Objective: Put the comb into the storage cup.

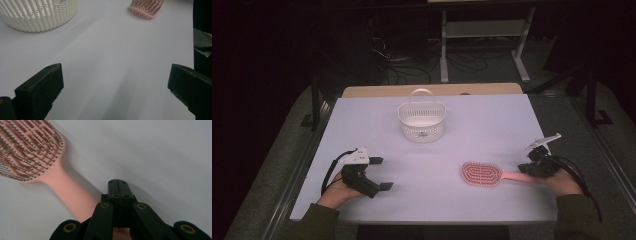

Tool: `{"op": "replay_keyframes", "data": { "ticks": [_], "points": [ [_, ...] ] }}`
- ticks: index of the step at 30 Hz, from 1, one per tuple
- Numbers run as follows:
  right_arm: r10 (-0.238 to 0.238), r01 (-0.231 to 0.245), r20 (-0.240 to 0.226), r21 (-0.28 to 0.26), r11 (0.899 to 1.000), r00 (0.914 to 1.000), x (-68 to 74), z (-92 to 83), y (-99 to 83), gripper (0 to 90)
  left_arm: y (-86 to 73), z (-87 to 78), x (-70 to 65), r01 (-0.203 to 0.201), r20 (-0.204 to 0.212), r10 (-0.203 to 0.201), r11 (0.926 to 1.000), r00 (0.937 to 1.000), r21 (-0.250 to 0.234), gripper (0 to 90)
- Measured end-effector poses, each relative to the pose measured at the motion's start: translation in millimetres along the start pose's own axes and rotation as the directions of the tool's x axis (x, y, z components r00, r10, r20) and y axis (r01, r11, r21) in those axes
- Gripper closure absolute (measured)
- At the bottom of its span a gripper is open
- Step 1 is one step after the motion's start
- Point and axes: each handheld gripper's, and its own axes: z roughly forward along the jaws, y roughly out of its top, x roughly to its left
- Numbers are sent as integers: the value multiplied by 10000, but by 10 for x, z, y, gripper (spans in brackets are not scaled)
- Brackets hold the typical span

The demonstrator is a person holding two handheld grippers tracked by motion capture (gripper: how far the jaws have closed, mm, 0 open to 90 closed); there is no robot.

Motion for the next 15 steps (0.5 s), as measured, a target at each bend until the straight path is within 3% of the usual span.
{"op": "replay_keyframes", "data": {
  "ticks": [15],
  "points": [
    [-273, 270, -564, -57, 9996, 9980, 151, -64, -134, 895, 6, 12, -10, -58, 65, 58, 10000, 10000, 59, 2]
  ]
}}
